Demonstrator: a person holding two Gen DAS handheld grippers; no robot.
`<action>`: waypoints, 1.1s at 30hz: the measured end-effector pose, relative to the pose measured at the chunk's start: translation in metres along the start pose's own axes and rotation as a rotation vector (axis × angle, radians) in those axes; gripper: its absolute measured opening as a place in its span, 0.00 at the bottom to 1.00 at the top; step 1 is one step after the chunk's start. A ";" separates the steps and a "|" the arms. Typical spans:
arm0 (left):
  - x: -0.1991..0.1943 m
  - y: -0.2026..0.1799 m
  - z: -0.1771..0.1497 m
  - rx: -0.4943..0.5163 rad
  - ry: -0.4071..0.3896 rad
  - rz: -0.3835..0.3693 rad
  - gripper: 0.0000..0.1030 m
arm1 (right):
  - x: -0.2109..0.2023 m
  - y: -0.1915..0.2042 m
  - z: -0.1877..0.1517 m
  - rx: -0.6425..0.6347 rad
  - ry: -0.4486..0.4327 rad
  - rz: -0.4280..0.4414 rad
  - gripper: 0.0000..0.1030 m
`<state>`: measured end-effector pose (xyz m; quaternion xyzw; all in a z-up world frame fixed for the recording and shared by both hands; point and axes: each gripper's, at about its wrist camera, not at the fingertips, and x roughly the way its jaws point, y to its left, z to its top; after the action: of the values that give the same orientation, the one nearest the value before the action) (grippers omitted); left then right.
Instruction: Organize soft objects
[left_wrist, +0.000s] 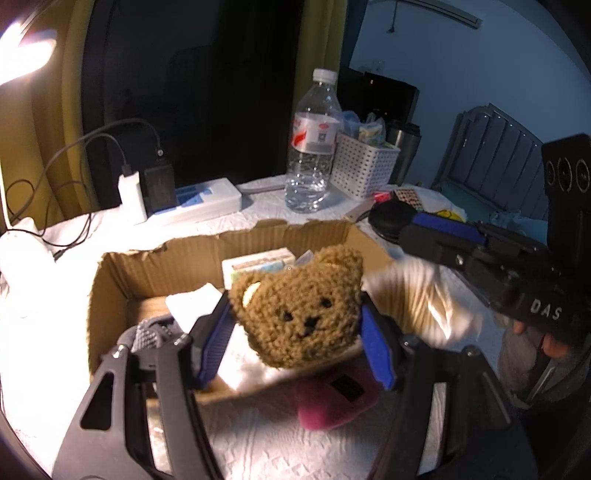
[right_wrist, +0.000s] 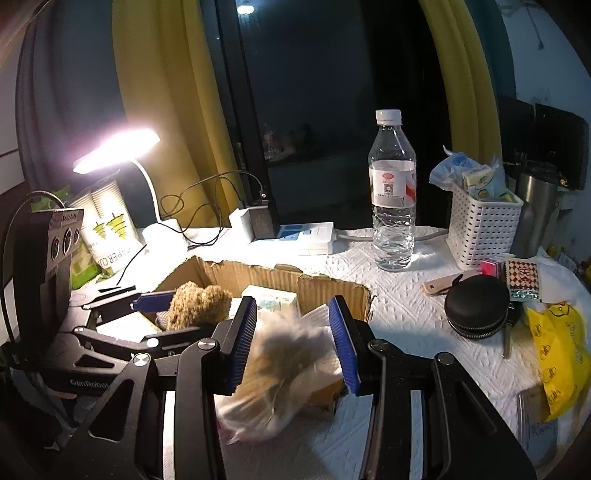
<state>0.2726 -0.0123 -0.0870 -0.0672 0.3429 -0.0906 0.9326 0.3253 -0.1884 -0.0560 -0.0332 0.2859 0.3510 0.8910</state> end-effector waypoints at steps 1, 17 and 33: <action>0.004 0.000 0.000 -0.002 0.005 0.000 0.63 | 0.003 -0.002 0.001 0.003 0.003 0.002 0.38; 0.017 0.001 -0.003 -0.008 0.057 0.021 0.80 | 0.002 -0.024 -0.026 0.062 0.103 -0.080 0.39; -0.031 -0.003 -0.031 -0.035 0.024 0.008 0.90 | -0.032 0.014 -0.096 -0.013 0.265 -0.074 0.74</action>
<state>0.2289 -0.0107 -0.0903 -0.0810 0.3557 -0.0815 0.9275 0.2505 -0.2222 -0.1166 -0.0954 0.3974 0.3123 0.8576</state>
